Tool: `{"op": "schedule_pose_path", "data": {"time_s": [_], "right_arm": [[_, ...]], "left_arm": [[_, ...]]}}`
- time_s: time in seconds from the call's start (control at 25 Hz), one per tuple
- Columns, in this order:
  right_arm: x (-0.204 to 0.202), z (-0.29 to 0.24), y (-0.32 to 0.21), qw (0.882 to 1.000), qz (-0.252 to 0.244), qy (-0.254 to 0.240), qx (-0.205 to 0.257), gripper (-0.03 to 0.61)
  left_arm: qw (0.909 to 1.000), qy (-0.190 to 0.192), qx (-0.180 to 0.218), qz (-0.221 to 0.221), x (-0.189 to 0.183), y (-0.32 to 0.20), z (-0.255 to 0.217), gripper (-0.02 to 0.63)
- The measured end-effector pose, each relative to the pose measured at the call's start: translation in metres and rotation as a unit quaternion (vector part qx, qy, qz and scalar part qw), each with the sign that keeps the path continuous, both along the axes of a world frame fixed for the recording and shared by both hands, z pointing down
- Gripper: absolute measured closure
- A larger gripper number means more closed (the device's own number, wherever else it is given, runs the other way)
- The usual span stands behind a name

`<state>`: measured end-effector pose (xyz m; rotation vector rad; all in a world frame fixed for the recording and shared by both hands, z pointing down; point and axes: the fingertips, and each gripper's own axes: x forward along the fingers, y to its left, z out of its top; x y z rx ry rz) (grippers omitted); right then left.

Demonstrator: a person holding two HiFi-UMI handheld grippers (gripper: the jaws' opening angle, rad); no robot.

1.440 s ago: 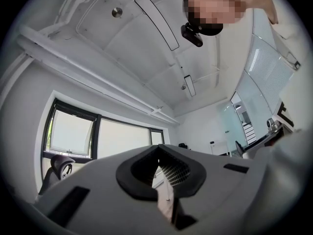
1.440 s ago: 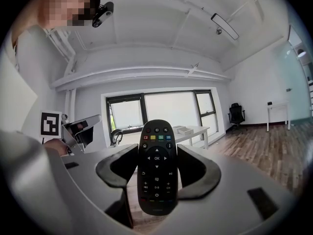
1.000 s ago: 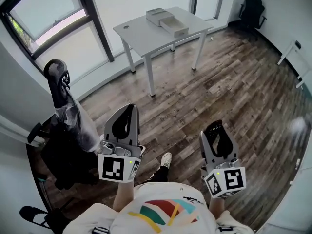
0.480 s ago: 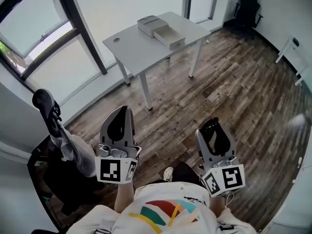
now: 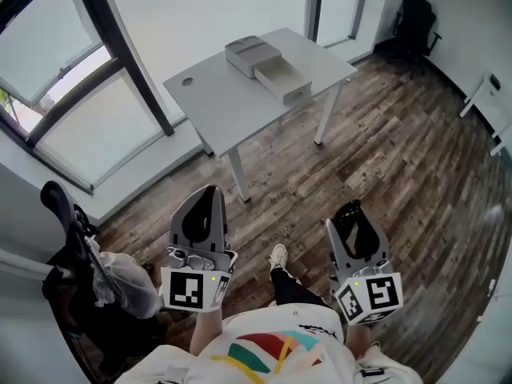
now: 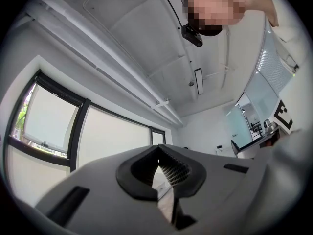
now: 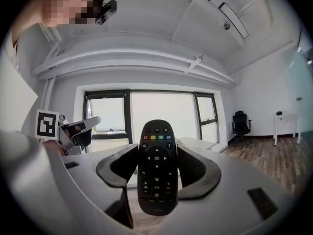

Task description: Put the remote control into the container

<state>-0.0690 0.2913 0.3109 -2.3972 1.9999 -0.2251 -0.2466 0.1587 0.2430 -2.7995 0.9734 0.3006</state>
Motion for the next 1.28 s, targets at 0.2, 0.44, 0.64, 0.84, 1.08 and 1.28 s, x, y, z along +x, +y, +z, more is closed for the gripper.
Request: {"op": "schedule_pose_path", "data": {"time_s": [0.2,0.44,0.64,0.84,1.08,1.28], "right_arm": [[0.057,-0.008,-0.085,1.000,-0.016,0.000,-0.003,0.327],[0.093,-0.016,-0.157,0.999,-0.041,0.007,0.010,0.327],[0.108,-0.014,-0.182,0.998,-0.055,-0.007,0.013,0.327],[0.134,-0.007,-0.199,0.999,-0.040,-0.020,0.018,0.327],[0.170,0.003,-0.241,0.999,-0.023,-0.027,0.027,0.327],[0.221,0.005,-0.292,1.000,-0.016,-0.015,0.012,0.327]], "left_arm": [[0.9995,-0.027,0.016,-0.007,0.061,-0.071,-0.010,0.606],[0.9994,-0.030,0.013,-0.010,0.108,-0.126,-0.012,0.606],[0.9990,-0.036,0.002,-0.027,0.125,-0.155,-0.010,0.606],[0.9988,-0.041,0.012,-0.024,0.148,-0.180,-0.011,0.606],[0.9991,-0.036,0.016,-0.017,0.188,-0.232,0.000,0.606],[0.9998,-0.014,0.012,-0.012,0.242,-0.292,0.003,0.606]]}}
